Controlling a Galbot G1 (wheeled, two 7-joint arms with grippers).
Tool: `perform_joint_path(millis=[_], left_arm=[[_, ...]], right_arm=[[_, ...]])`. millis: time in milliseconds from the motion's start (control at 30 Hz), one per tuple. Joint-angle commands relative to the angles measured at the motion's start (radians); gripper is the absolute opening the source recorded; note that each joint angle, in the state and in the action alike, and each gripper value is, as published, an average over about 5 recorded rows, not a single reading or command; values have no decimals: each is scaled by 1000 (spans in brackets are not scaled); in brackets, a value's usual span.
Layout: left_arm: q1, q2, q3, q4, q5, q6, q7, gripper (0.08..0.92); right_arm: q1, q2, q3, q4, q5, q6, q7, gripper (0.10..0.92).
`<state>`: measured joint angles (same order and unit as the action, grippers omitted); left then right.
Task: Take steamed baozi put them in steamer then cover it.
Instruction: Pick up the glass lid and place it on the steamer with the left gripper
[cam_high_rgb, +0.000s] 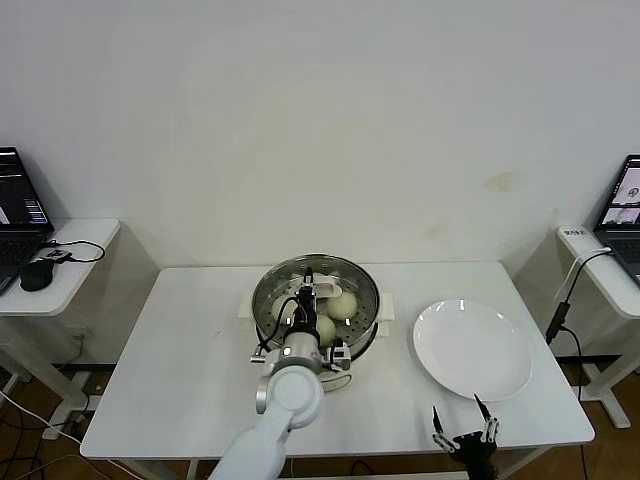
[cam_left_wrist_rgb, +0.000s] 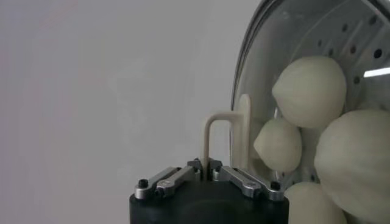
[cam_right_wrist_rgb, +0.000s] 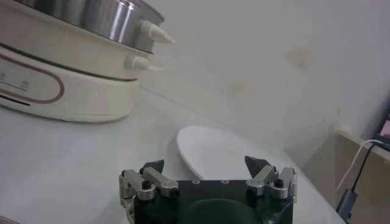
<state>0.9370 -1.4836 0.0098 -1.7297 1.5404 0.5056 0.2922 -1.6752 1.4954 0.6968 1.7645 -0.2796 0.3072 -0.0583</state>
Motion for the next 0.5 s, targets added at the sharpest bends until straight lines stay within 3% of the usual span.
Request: perform_joint_path(millis=[33, 200, 500], left_arm=[[16, -7, -2, -11, -9, 1, 4, 142], [44, 0, -2, -72, -20, 4, 4, 194], [192, 81, -29, -292, -156, 3, -52, 450]], right_arm=[[0, -2, -1, -1, 1, 2, 0, 822], [1, -2, -5, -4, 0, 1, 0, 823], [-4, 5, -1, -5, -2, 4, -1, 823]])
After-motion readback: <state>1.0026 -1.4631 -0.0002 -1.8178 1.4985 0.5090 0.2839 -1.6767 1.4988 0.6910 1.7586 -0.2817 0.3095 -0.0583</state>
